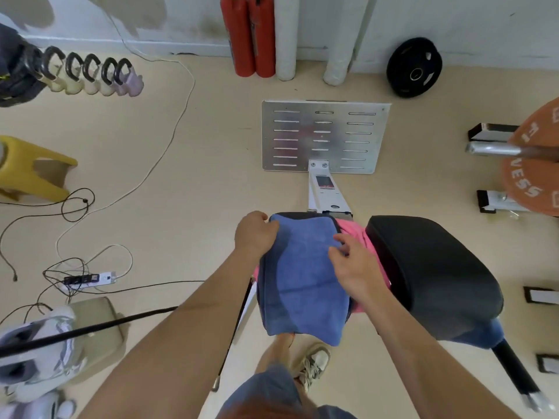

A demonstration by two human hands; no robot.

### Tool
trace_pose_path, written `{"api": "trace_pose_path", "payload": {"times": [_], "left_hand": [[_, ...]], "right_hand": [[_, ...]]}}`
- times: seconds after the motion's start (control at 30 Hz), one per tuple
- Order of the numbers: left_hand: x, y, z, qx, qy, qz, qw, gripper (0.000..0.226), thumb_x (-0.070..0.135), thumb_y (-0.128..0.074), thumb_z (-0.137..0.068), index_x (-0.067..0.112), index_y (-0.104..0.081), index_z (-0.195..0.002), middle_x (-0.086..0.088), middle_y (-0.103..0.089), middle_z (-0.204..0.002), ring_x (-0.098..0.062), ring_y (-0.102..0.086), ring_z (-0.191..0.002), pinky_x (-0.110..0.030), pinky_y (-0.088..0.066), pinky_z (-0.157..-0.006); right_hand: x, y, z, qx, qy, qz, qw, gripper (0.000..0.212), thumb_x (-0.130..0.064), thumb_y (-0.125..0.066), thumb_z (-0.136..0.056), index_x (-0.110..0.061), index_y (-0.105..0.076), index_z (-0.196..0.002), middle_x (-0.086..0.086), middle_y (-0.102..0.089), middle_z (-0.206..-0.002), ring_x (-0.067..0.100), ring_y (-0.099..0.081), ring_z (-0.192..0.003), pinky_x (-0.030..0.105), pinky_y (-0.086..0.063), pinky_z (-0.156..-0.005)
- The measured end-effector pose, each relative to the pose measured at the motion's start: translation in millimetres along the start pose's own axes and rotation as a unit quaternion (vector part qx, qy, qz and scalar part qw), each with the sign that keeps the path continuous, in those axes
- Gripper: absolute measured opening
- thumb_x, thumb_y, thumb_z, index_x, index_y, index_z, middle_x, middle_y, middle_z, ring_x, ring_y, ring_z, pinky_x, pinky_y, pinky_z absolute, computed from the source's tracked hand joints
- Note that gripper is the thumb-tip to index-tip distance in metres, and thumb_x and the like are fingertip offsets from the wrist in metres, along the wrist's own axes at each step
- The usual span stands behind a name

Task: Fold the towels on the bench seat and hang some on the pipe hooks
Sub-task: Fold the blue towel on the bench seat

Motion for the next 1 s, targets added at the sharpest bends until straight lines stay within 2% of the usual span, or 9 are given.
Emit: {"api": "trace_pose_path", "payload": {"times": [0.07,0.17,0.27,0.43,0.57,0.67,0.73,0.83,1.0], "left_hand": [[-9,-13,-11,-0.033,0.049,0.039,0.998,0.04,0.025,-0.057,-0.084,0.018,-0.032,-0.055,0.002,-0.033,-0.055,-0.019,-0.033,-0.054,-0.027,-0.025,-0.047],[-19,-22,-18,-0.059,0.095,0.068,0.991,0.039,0.027,-0.063,-0.08,0.012,-0.038,-0.054,0.001,-0.037,-0.053,-0.016,-0.035,-0.049,-0.024,-0.026,-0.047],[-20,-24,-26,-0.073,0.088,0.044,0.992,0.032,0.025,-0.062,-0.08,0.01,-0.045,-0.057,-0.003,-0.046,-0.058,-0.018,-0.041,-0.053,-0.025,-0.031,-0.051],[-9,-19,-35,-0.115,0.019,-0.079,0.99,0.023,0.029,-0.054,-0.091,0.006,-0.059,-0.091,-0.003,-0.056,-0.083,-0.026,-0.057,-0.082,-0.031,-0.042,-0.069],[-12,-17,-36,-0.067,0.024,-0.081,0.994,0.024,0.031,-0.06,-0.088,0.013,-0.058,-0.102,0.002,-0.056,-0.095,-0.023,-0.058,-0.097,-0.029,-0.041,-0.076],[-29,-19,-29,-0.009,0.068,0.02,0.997,0.024,0.032,-0.066,-0.082,0.018,-0.054,-0.098,0.005,-0.058,-0.085,-0.022,-0.06,-0.092,-0.027,-0.04,-0.073],[-36,-17,-20,0.022,0.084,0.081,0.993,0.029,0.034,-0.067,-0.082,0.018,-0.053,-0.101,0.005,-0.056,-0.079,-0.022,-0.06,-0.086,-0.027,-0.04,-0.07],[-44,-6,2,0.051,0.115,0.204,0.971,0.034,0.04,-0.069,-0.079,0.019,-0.053,-0.1,0.005,-0.055,-0.08,-0.019,-0.058,-0.075,-0.029,-0.045,-0.062],[-81,-15,83,0.037,0.1,0.234,0.966,0.034,0.037,-0.073,-0.078,0.013,-0.048,-0.076,0.002,-0.05,-0.069,-0.015,-0.048,-0.061,-0.031,-0.043,-0.062]], "right_hand": [[7,0,-18,0.005,-0.047,-0.005,0.999,0.028,-0.024,-0.049,-0.094,-0.006,-0.056,-0.115,-0.002,-0.053,-0.073,0.014,-0.045,-0.057,0.027,-0.036,-0.054],[20,-2,-32,-0.01,-0.112,-0.007,0.994,0.019,-0.026,-0.051,-0.092,-0.011,-0.055,-0.082,-0.003,-0.043,-0.059,0.012,-0.037,-0.046,0.026,-0.029,-0.048],[30,-6,-42,-0.022,-0.148,-0.034,0.988,0.036,-0.023,-0.059,-0.089,-0.016,-0.038,-0.06,-0.004,-0.03,-0.051,0.013,-0.027,-0.044,0.025,-0.022,-0.046],[37,-12,-57,-0.062,-0.196,-0.041,0.978,0.024,-0.022,-0.071,-0.08,0.002,-0.068,-0.077,0.02,-0.066,-0.075,0.03,-0.065,-0.067,0.037,-0.051,-0.062],[41,-14,-63,-0.089,-0.213,-0.023,0.973,0.03,-0.023,-0.074,-0.079,0.005,-0.07,-0.091,0.017,-0.072,-0.092,0.028,-0.069,-0.081,0.038,-0.055,-0.076],[38,-11,-59,-0.075,-0.191,0.011,0.979,0.028,-0.03,-0.071,-0.081,-0.011,-0.055,-0.068,0.007,-0.056,-0.068,0.021,-0.057,-0.062,0.034,-0.046,-0.06],[37,-7,-45,-0.039,-0.159,0.03,0.986,0.032,-0.038,-0.067,-0.083,-0.015,-0.048,-0.071,0.0,-0.051,-0.066,0.017,-0.048,-0.058,0.028,-0.035,-0.053],[43,5,-13,0.03,-0.133,-0.017,0.991,0.028,-0.042,-0.067,-0.083,-0.017,-0.054,-0.083,-0.005,-0.054,-0.069,0.013,-0.051,-0.063,0.027,-0.038,-0.055],[81,13,47,0.072,-0.154,-0.056,0.984,0.027,-0.036,-0.073,-0.081,-0.015,-0.056,-0.076,0.001,-0.063,-0.073,0.018,-0.058,-0.069,0.023,-0.041,-0.06]]}}
Point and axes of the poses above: each hand's wrist, its own z-axis away from the middle knuckle, its own y-axis out of the back of the hand, x = y × z, the point moved 8 cm from there along -z, towards the middle knuckle
